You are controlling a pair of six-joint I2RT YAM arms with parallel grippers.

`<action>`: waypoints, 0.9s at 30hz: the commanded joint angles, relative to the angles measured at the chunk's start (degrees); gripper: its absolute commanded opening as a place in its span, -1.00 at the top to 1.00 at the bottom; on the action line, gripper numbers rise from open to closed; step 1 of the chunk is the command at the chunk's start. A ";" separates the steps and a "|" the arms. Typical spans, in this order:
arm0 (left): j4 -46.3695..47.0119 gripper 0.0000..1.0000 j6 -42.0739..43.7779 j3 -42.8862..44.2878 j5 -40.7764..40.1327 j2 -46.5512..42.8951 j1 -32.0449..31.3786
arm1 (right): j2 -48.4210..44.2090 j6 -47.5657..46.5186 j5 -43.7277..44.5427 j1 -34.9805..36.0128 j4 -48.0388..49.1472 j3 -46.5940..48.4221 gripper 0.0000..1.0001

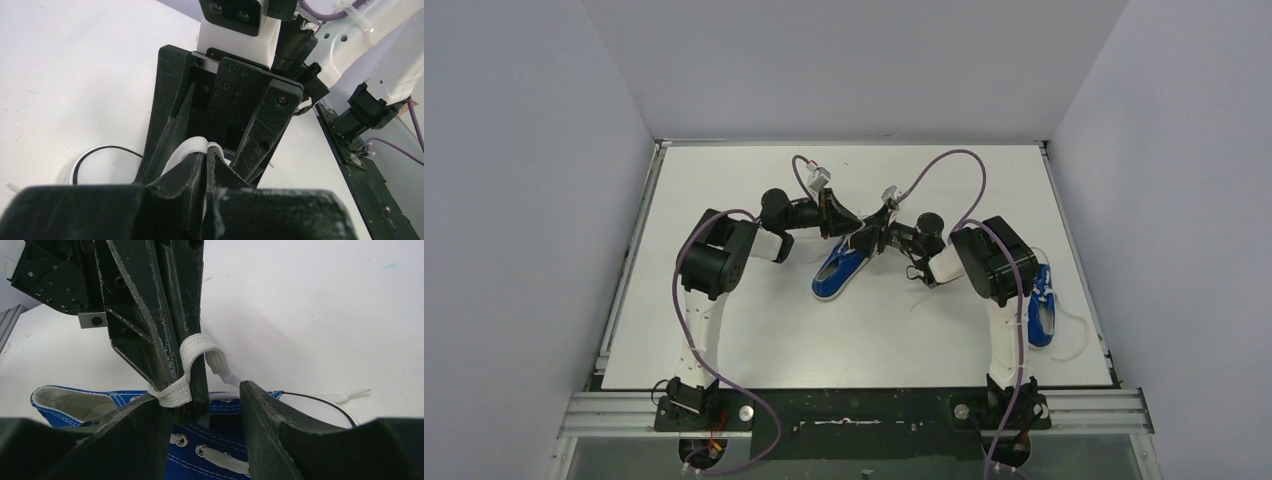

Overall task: Tie the shoes
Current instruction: Move the shoe to the center of the board.

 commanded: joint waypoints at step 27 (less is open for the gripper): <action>3.53 1.00 -5.75 -6.86 -12.32 -3.97 0.37 | -23.55 -0.31 41.04 4.30 -89.53 13.40 1.00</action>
